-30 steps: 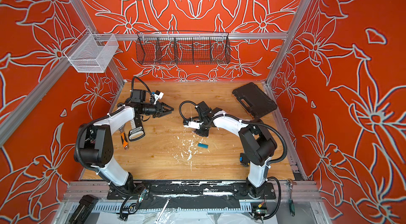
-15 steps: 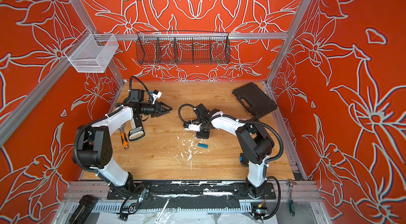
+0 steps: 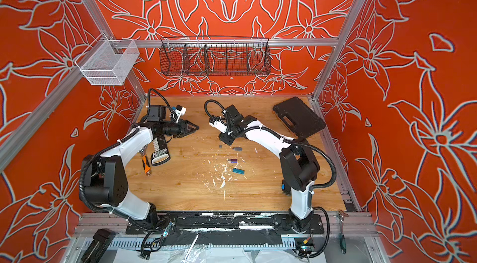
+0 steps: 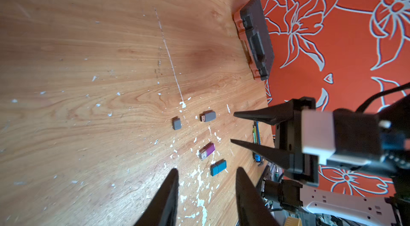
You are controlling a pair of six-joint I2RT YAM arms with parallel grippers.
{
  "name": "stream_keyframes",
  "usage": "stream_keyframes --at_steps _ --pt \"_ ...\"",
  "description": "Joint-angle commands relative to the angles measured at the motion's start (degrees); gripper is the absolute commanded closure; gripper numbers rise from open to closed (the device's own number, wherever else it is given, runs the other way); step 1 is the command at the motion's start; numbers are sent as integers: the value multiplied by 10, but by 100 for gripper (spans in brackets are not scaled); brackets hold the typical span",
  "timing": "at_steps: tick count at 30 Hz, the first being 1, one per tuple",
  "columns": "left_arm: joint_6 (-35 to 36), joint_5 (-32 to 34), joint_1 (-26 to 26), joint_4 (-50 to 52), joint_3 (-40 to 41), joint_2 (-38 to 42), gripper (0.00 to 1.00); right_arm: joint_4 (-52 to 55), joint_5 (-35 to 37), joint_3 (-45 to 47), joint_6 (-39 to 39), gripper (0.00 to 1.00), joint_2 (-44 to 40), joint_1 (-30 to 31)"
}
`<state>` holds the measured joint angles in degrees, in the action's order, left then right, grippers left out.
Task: Close the usb drive cover
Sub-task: Pick up the cover from the center of the board.
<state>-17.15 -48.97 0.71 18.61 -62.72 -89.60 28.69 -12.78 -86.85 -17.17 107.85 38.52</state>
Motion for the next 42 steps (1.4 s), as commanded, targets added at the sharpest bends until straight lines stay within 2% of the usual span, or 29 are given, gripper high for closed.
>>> stream_keyframes --at_steps 1,4,7,10,14,21,31,42 --pt "1 22 20 1 14 19 59 -12 -3 8 34 60 26 17" --pt "-4 2 34 2 10 9 59 -22 -5 10 -50 59 41 17" --pt "-5 -12 35 8 0 -4 59 14 3 -24 -145 59 76 15" --pt "-6 -16 36 10 -1 -7 59 47 -20 -55 -209 58 109 9" --pt "1 -14 36 16 5 -2 59 38 -44 -68 -228 58 129 -10" --pt "15 -12 37 35 13 1 59 85 -65 -113 -262 57 169 -17" --pt "18 -15 41 39 15 2 59 101 -86 -129 -267 58 189 -21" --pt "12 -19 40 34 13 -4 59 105 -71 -137 -277 59 215 -21"
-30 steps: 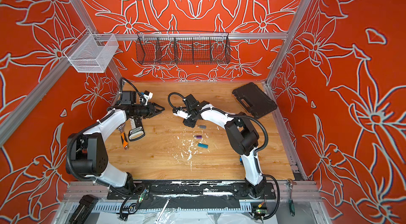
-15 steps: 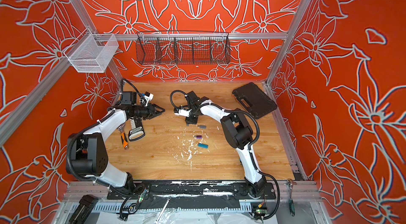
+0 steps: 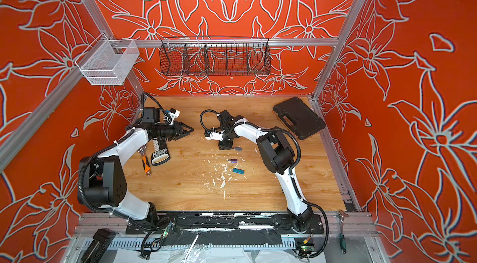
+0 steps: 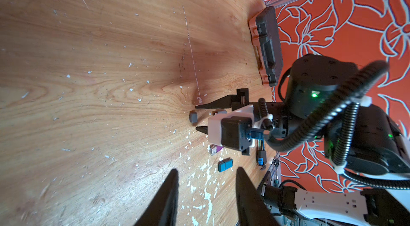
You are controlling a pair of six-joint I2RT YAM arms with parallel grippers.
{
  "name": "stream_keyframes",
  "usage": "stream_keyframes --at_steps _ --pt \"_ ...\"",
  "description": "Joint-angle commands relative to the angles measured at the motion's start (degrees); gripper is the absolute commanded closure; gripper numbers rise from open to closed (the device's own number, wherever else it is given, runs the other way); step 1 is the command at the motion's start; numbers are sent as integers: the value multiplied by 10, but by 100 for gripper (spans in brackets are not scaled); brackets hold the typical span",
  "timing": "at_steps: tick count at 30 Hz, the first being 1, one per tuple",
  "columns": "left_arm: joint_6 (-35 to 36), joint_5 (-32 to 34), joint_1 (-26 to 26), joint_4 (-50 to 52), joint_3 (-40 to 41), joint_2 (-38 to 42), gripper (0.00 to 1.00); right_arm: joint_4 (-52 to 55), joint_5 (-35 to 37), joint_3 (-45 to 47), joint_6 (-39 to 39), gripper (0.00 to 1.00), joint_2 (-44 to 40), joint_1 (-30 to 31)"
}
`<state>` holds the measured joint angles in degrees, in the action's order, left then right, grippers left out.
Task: Close the usb drive cover
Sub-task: Pick up the cover from the center of the board.
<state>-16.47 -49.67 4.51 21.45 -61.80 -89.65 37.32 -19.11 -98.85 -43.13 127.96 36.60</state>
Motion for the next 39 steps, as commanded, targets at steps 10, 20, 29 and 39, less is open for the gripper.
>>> stream_keyframes --at_steps 10,20,29,39 --pt "3 -12 3 3 1 -8 59 23 5 -18 -25 67 19 -2" --pt "-2 -15 3 -1 3 -12 59 18 6 -13 -28 75 17 -2" --pt "-8 -17 2 -12 12 -15 59 9 9 -7 -32 80 8 -2" --pt "-18 -40 3 -39 32 -39 59 -14 -19 4 -29 84 -17 -2"
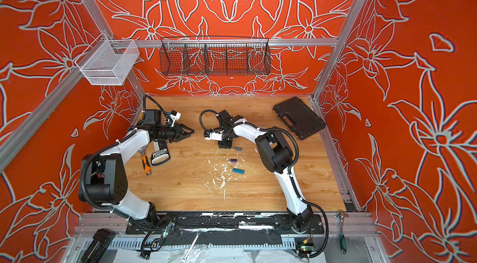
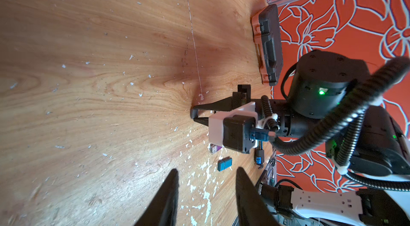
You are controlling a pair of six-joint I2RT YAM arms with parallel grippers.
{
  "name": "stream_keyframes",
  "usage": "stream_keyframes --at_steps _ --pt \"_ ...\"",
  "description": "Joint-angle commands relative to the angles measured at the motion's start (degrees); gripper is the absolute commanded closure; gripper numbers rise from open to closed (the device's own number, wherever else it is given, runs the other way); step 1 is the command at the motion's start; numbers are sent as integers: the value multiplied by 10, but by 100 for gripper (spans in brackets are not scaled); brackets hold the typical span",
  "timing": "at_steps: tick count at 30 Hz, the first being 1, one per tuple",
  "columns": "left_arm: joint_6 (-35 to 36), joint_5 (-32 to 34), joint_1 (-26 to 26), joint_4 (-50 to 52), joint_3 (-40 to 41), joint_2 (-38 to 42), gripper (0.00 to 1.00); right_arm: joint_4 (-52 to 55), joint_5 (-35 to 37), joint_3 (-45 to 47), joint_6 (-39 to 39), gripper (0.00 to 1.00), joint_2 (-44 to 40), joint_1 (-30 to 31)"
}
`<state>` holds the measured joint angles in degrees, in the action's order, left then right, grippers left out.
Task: Close the usb drive cover
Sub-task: Pick up the cover from the center of the board.
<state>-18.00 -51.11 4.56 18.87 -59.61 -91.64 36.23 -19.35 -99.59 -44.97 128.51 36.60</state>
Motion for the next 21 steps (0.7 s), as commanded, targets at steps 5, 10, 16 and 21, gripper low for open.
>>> stream_keyframes --at_steps 5,10,16,21 --pt "-22 -57 2 -59 35 -44 59 -38 -51 36 -4 84 -59 -4" --pt "-46 -80 -11 -105 45 -78 59 -61 -84 43 8 84 -81 -4" --pt "-57 -93 -51 -134 26 -103 58 -70 -131 41 18 84 -93 -4" --pt "-74 -124 -65 -162 18 -122 58 -79 -154 43 24 84 -99 -3"
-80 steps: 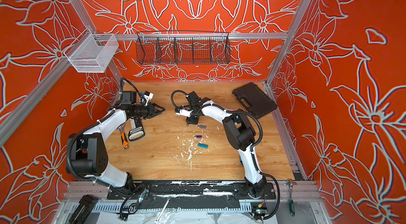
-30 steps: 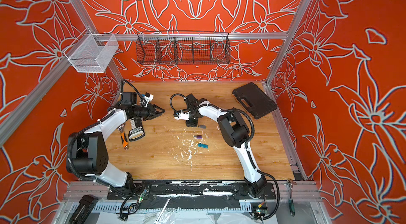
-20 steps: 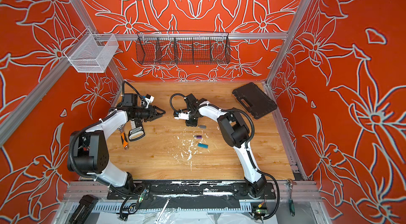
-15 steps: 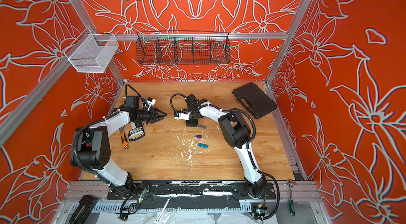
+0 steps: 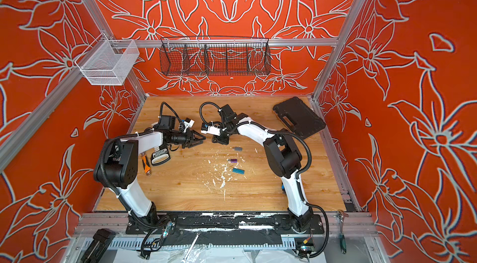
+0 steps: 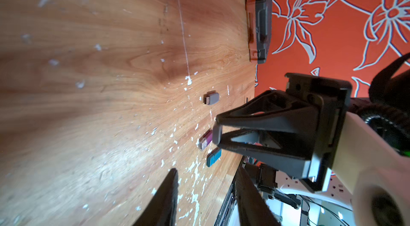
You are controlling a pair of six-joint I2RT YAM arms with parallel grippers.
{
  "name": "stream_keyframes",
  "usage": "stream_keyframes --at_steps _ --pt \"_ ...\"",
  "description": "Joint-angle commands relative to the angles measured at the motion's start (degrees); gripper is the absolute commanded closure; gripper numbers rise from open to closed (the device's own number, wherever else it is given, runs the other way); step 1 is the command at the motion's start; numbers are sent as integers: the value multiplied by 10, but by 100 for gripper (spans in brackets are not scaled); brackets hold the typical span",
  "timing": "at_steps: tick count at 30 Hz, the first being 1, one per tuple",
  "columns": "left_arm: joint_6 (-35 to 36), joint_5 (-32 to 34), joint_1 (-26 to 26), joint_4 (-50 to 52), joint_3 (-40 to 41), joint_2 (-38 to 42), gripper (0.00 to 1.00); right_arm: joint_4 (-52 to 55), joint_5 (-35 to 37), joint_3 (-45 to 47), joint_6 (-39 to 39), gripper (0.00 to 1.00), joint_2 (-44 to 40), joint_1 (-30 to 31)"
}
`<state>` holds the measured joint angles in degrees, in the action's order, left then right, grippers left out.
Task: Close the usb drive cover
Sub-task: Pick up the cover from the center of the board.
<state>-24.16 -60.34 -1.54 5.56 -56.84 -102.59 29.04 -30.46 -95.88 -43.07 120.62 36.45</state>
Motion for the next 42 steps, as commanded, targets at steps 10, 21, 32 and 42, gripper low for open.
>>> stream_keyframes --at_steps 10,21,32,42 --pt "1 -61 -22 -4 -35 -46 66 -14 -61 16 8 84 -27 -2" --pt "12 -83 -25 14 -46 -55 80 -32 -63 21 20 84 -32 -2" --pt "30 -93 -25 37 -49 -52 87 -41 -54 29 20 84 -37 -2" --pt "30 -94 -25 42 -53 -54 92 -36 -60 29 14 84 -40 -2"
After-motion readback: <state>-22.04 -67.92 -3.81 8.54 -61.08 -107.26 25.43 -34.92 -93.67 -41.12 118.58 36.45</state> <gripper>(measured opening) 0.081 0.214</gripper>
